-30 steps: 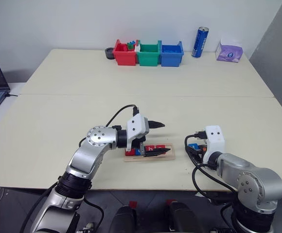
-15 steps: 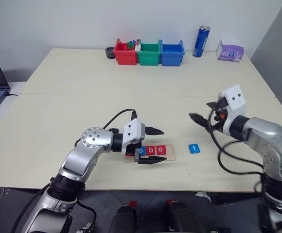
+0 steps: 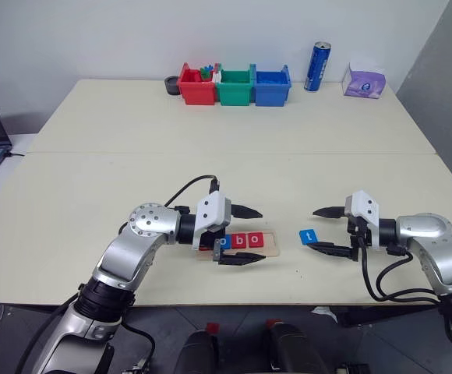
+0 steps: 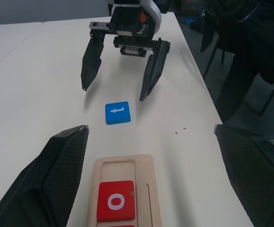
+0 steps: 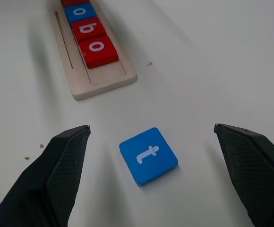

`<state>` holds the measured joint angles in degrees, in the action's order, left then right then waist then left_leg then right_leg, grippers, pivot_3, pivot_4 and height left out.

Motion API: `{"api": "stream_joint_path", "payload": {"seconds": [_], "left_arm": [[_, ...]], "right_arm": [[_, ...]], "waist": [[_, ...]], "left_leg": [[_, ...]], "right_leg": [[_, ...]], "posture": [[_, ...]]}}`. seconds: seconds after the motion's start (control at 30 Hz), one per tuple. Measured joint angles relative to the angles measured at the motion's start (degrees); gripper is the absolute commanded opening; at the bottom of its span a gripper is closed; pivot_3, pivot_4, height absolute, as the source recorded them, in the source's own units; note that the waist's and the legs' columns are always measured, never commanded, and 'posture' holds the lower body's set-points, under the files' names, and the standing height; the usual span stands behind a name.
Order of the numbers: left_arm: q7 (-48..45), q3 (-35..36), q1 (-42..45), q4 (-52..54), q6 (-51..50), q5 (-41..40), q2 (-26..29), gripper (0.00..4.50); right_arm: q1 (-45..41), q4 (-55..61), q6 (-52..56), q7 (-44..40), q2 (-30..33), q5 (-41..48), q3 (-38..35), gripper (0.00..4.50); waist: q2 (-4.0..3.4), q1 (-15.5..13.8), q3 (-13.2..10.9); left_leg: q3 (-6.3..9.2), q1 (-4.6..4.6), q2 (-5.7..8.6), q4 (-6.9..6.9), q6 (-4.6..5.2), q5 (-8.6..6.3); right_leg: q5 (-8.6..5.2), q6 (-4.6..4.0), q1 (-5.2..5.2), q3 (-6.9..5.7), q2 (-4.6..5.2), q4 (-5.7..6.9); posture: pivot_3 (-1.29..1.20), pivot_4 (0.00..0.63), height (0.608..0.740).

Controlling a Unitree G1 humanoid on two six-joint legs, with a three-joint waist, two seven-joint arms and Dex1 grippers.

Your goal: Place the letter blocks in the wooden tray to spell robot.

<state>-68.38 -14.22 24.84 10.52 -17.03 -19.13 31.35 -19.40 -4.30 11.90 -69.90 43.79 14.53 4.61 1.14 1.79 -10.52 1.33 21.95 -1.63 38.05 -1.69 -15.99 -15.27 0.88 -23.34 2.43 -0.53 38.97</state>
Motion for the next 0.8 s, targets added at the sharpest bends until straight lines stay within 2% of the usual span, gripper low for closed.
{"api": "stream_joint_path", "payload": {"seconds": [0.43, 0.53, 0.73, 0.77, 0.8], "left_arm": [[-1.0, -0.1, -0.5, 0.6, -0.1, 0.0, 0.3, 4.50], [-1.0, -0.1, -0.5, 0.6, -0.1, 0.0, 0.3, 4.50], [-1.0, -0.1, -0.5, 0.6, -0.1, 0.0, 0.3, 4.50], [-1.0, -0.1, -0.5, 0.7, -0.1, 0.0, 0.3, 4.50], [-1.0, -0.1, -0.5, 0.7, -0.1, 0.0, 0.3, 4.50]], "right_arm": [[-5.0, -11.9, -7.1, -2.6, -2.5, -4.3, 4.8, 4.47], [-5.0, -12.0, -7.5, -3.2, -2.5, -4.3, 5.1, 3.85], [-5.0, -12.0, -8.5, -3.8, -2.5, -4.4, 5.3, 1.73], [-5.0, -12.0, -8.8, -3.8, -2.5, -4.4, 5.3, 1.46], [-5.0, -12.0, -9.0, -3.8, -2.5, -4.4, 5.3, 1.45]], "waist": [[0.00, -0.1, 0.0], [0.00, -0.1, 0.0], [0.00, -0.1, 0.0], [0.00, -0.1, 0.0], [0.00, -0.1, 0.0]], "left_leg": [[0.01, 0.00, 0.01, 0.02, -0.01, 0.00], [0.02, 0.00, 0.00, 0.02, -0.01, 0.00], [0.02, 0.00, 0.00, 0.02, -0.01, 0.00], [0.02, 0.00, 0.00, 0.02, -0.01, 0.00], [0.02, 0.00, 0.00, 0.02, -0.01, 0.00]], "right_leg": [[0.02, -0.04, 0.00, 0.01, 0.03, 0.00], [0.03, -0.04, 0.00, 0.01, 0.03, 0.00], [0.03, -0.04, 0.00, 0.01, 0.04, 0.01], [0.03, -0.04, 0.00, 0.01, 0.04, 0.01], [0.03, -0.05, 0.00, 0.01, 0.04, 0.01]], "posture": [[0.00, 0.150, 0.740], [0.00, 0.150, 0.740], [0.00, 0.150, 0.740], [0.00, 0.150, 0.740], [0.00, 0.150, 0.740]]}}
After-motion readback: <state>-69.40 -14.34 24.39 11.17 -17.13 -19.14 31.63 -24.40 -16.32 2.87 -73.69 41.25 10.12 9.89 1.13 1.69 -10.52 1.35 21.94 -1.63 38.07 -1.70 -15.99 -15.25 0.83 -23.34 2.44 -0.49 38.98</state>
